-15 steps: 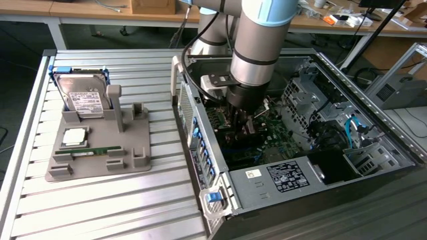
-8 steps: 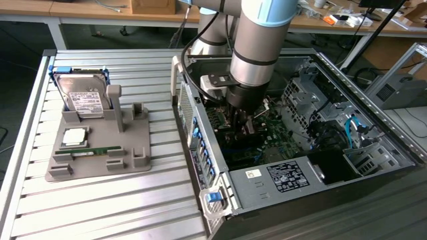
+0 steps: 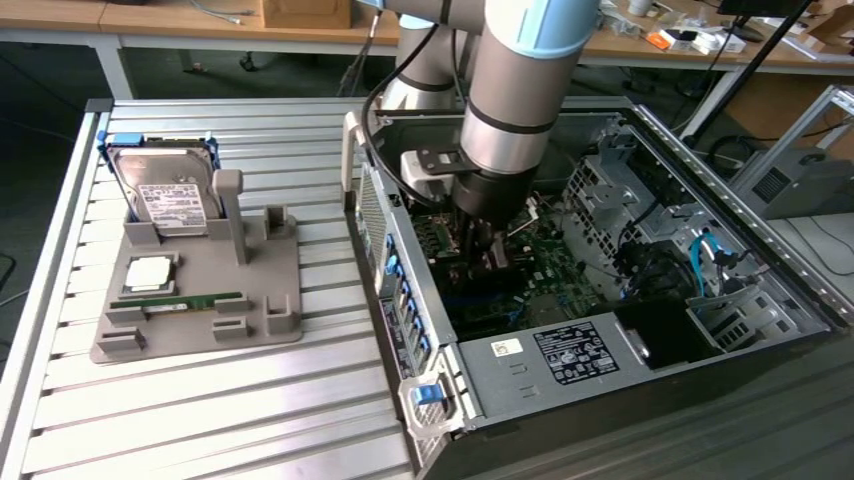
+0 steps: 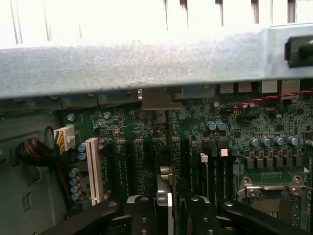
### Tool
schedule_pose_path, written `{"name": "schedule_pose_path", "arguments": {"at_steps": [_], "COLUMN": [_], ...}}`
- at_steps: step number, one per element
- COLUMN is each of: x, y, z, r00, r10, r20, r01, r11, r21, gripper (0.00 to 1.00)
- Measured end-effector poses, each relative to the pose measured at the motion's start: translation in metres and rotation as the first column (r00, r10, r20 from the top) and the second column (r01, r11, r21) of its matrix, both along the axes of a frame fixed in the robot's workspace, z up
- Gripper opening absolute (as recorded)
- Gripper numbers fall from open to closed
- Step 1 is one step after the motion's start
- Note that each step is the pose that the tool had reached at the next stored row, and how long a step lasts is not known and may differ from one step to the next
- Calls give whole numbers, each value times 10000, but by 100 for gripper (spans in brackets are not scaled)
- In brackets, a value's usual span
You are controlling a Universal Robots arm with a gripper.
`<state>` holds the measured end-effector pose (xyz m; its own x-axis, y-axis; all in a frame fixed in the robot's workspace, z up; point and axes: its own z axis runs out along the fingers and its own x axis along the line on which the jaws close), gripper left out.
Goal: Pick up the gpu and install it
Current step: 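Insert the gpu into the slot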
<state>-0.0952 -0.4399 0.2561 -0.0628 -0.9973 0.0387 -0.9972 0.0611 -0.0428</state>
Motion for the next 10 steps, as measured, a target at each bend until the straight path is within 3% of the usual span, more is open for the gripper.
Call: {"name": "schedule_pose_path", "arguments": {"at_steps": [2,3,5,10], "x": [-2,-1,-2,-2], "y": [-10,-15,-22,-25], "z": [-4,-2,-2,-1], "r00": [10000,10000,10000,10000], "r10": [-2,1,0,0], "r20": [-13,-16,-16,-17], "r01": [2,0,0,1], "r11": [9998,9997,9995,9995], "r21": [200,251,302,315], "gripper": [27,27,27,27]}}
